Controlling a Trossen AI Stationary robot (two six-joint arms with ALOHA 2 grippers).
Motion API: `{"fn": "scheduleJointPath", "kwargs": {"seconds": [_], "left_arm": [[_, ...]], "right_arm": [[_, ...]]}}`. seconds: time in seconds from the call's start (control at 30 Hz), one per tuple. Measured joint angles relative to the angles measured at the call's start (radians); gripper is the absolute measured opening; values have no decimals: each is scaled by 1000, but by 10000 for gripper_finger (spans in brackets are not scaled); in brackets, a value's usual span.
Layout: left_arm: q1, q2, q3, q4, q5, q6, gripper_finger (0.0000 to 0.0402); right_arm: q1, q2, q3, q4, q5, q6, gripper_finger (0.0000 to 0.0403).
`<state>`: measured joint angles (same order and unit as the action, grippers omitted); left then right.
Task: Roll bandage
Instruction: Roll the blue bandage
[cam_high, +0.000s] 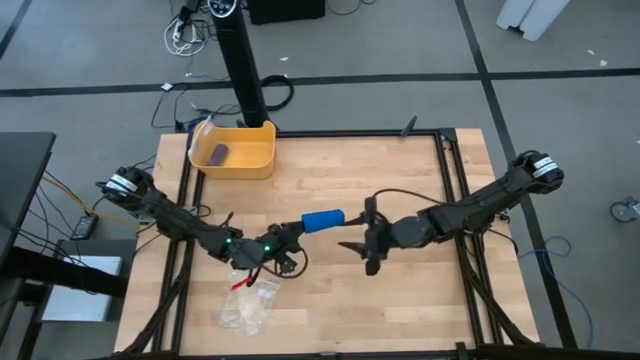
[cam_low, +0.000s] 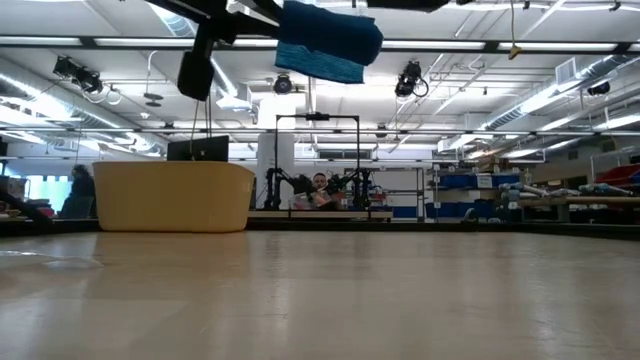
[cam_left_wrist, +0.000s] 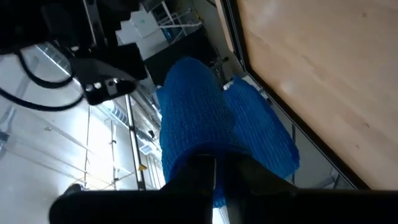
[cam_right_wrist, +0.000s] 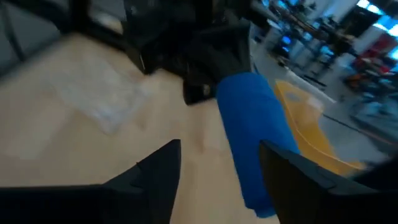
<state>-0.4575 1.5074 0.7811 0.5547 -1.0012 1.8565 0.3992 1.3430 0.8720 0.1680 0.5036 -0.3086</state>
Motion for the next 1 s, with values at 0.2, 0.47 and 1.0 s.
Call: {"fn": "scheduleJointPath", "kwargs": {"seconds": [0.2, 0.47, 1.0], "left_arm": [[15, -1, 0, -1, 4, -5, 19], [19, -1, 0, -11, 0, -15, 19], [19, -2, 0, -7, 1, -27, 19]], "right_arm": [[24, 139, 141, -56, 250, -165, 219], [17, 314, 356, -300, 384, -183, 222], [-10, 368, 433, -364, 445, -188, 191]]}}
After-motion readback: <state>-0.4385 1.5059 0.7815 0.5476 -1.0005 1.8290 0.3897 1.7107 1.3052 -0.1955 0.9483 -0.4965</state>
